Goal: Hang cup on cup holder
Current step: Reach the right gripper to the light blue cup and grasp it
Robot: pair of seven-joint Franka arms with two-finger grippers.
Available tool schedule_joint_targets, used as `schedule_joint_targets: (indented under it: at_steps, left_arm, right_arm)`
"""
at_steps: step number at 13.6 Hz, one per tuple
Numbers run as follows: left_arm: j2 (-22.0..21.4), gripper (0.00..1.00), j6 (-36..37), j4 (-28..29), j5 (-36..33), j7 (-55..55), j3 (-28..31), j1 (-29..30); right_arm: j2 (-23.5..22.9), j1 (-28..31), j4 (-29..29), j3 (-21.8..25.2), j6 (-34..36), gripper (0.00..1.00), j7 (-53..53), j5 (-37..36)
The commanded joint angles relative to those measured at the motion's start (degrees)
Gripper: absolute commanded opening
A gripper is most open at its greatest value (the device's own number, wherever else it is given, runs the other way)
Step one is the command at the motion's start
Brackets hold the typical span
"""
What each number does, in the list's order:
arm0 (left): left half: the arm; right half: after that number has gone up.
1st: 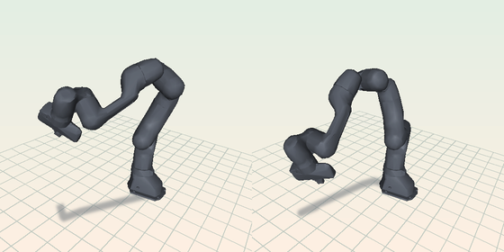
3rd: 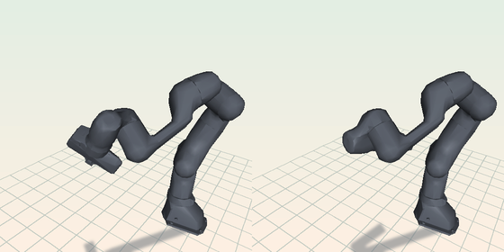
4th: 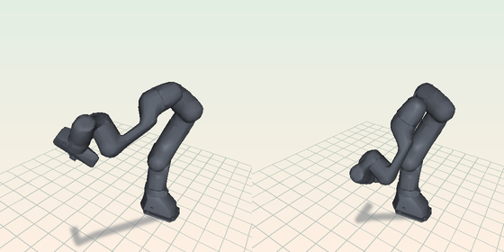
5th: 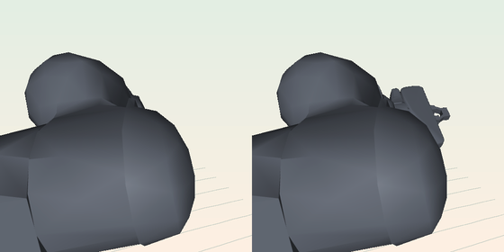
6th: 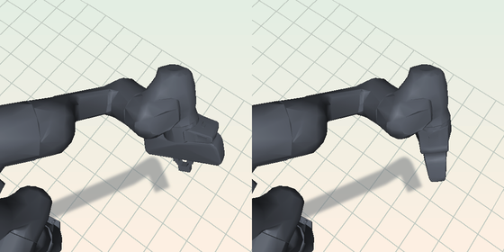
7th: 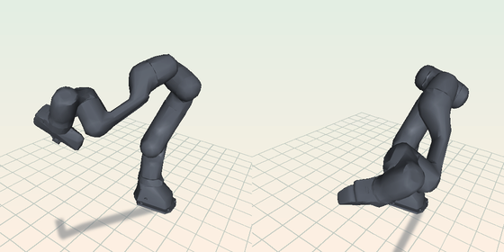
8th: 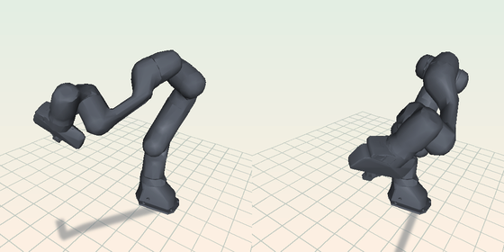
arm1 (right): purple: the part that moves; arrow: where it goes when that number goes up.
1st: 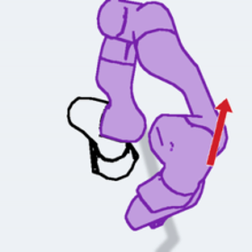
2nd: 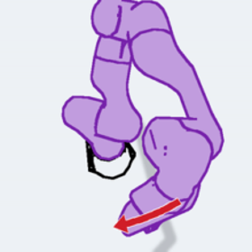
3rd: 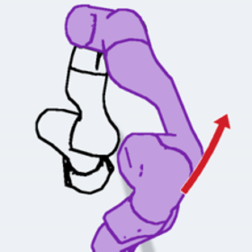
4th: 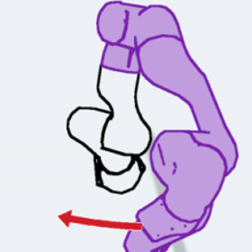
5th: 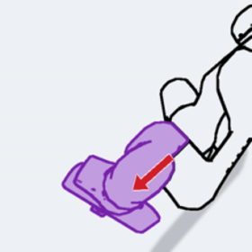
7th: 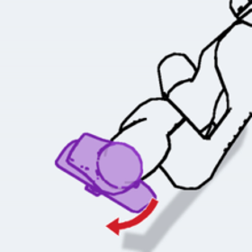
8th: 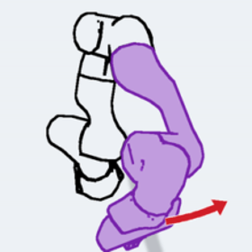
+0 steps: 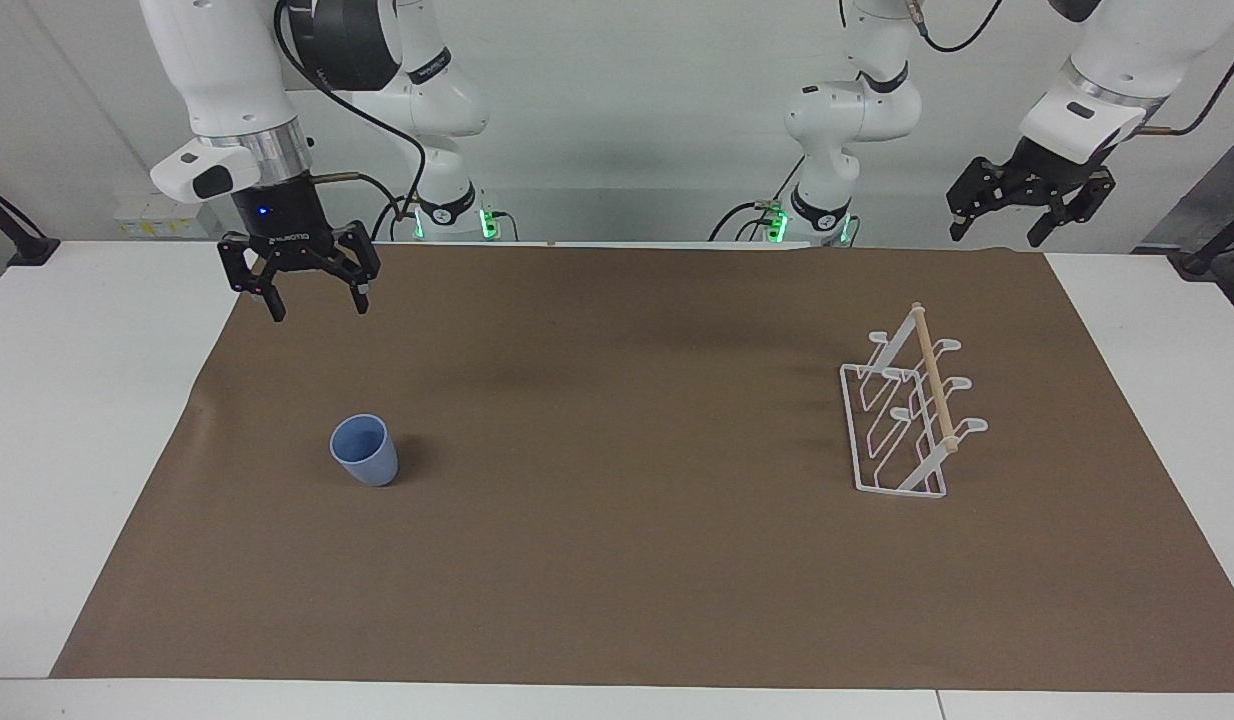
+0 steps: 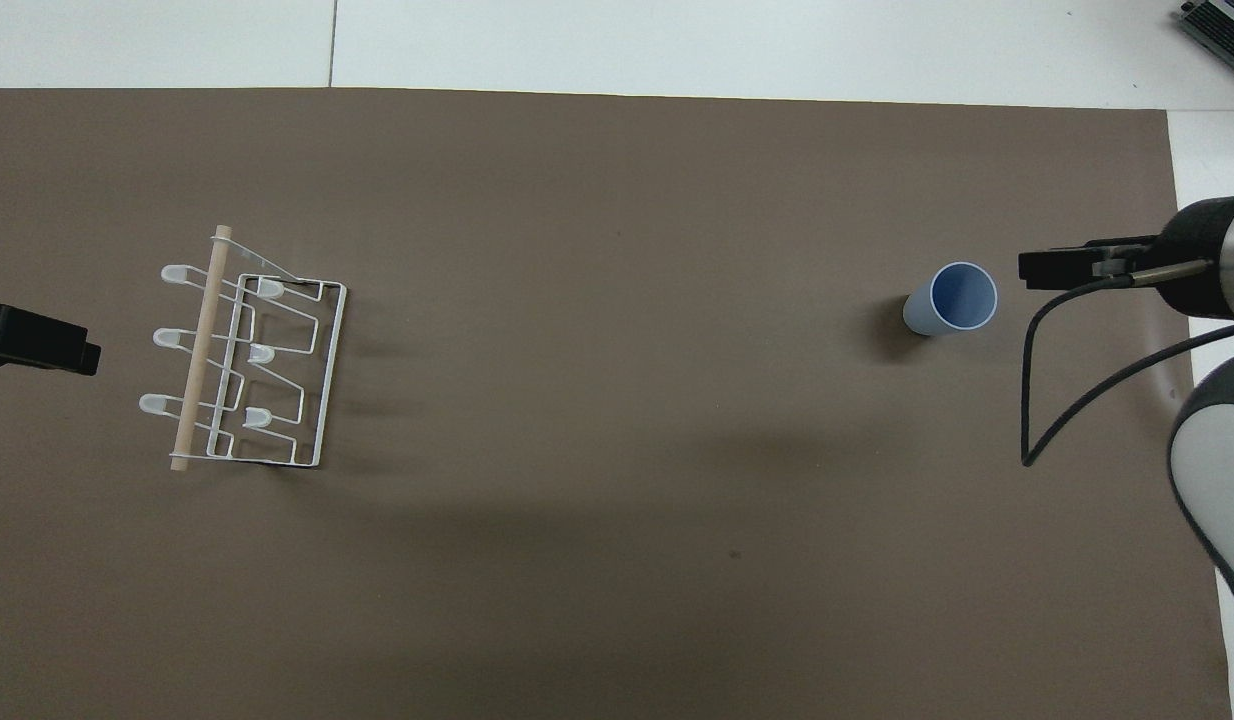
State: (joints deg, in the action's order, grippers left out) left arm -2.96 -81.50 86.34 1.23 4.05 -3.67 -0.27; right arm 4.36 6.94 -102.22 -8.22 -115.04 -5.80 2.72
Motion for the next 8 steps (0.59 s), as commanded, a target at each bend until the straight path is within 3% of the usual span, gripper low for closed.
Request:
schedule_joint_targets:
  at_steps: [1, 8]
  left_arm:
    - [-1.6, 1.00, -0.9, 1.8, 0.2, 0.1, 0.1, 0.1]
    - [-1.6, 1.00, -0.9, 1.8, 0.2, 0.1, 0.1, 0.2]
  right_arm:
    - [-1.5, -2.2, -3.0, -0.3, -5.3, 1.00, 0.2, 1.0]
    - [-14.5, -3.7, -3.5, -0.3, -14.3, 1.00, 0.0, 0.5]
